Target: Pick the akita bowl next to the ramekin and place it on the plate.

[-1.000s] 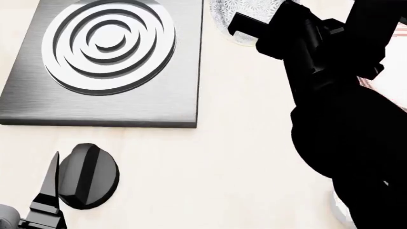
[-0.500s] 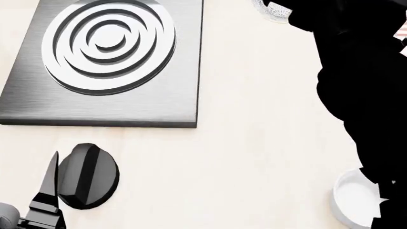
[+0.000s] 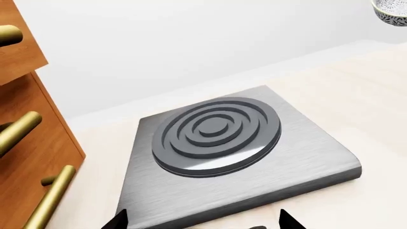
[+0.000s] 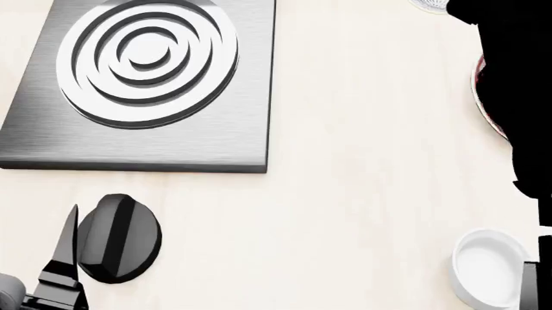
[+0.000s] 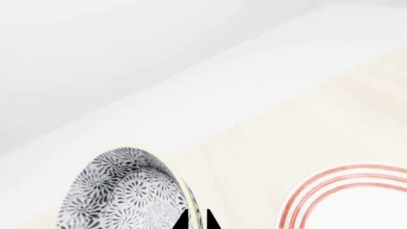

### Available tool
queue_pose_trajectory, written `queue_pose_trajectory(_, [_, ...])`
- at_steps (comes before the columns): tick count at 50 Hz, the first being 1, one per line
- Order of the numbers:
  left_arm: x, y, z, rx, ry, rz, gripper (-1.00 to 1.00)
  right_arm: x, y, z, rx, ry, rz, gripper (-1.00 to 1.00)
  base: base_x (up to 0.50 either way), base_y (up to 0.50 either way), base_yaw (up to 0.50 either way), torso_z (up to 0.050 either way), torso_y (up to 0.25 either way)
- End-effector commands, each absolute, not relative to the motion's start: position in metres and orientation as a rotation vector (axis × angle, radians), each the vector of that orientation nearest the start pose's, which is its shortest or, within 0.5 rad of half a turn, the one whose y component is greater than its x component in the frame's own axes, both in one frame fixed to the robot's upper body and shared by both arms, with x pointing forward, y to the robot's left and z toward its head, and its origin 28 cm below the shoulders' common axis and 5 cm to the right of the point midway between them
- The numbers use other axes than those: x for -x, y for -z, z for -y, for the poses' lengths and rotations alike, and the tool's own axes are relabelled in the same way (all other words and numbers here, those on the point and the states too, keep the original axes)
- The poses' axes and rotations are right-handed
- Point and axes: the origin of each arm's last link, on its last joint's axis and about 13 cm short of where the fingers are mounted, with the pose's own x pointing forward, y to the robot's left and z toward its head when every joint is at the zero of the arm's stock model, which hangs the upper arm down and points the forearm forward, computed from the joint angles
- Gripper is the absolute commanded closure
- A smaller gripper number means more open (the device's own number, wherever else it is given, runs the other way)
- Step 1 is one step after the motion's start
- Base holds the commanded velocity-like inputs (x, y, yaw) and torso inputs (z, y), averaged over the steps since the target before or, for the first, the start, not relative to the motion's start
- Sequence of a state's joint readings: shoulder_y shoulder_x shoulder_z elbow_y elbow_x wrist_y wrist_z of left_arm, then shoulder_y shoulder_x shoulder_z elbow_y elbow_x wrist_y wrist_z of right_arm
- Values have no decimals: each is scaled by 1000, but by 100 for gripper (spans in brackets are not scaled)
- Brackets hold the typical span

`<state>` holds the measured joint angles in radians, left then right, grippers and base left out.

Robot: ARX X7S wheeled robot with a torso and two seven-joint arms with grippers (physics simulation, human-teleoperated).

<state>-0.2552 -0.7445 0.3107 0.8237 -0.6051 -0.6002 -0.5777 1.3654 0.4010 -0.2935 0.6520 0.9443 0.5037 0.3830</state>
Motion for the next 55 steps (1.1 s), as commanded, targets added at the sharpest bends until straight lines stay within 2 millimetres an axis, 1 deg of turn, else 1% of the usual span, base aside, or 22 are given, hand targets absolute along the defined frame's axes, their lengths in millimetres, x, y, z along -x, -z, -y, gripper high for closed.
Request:
queue_pose_trajectory(1, [-188, -170, -235, -246, 97, 218, -100, -397, -312, 193, -456, 184, 110, 100, 0, 0, 0, 0, 0])
queue_pose_trajectory(3, [-189, -170, -235, -247, 98, 217, -100, -399, -306, 196, -451, 194, 102, 100, 0, 0, 0, 0, 0])
queue_pose_trajectory(9, [-188, -169, -235, -249, 100, 214, -100, -399, -308, 202, -456, 202, 116, 100, 0, 0, 0, 0, 2])
queue_pose_trajectory(15, [-189, -169, -235, -248, 99, 214, -100, -397, -305, 209, -458, 230, 111, 100, 0, 0, 0, 0, 0])
queue_pose_trajectory(33, [-188, -169, -233, -246, 106, 213, -100, -383, -301, 220, -473, 276, 123, 100, 0, 0, 0, 0, 1])
queue_pose_trajectory(37, [-188, -169, -233, -247, 107, 213, -100, -382, -294, 223, -491, 284, 119, 100, 0, 0, 0, 0, 0])
queue_pose_trajectory(55, [-188, -169, -235, -246, 102, 212, -100, -370, -294, 237, -493, 330, 120, 100, 0, 0, 0, 0, 1])
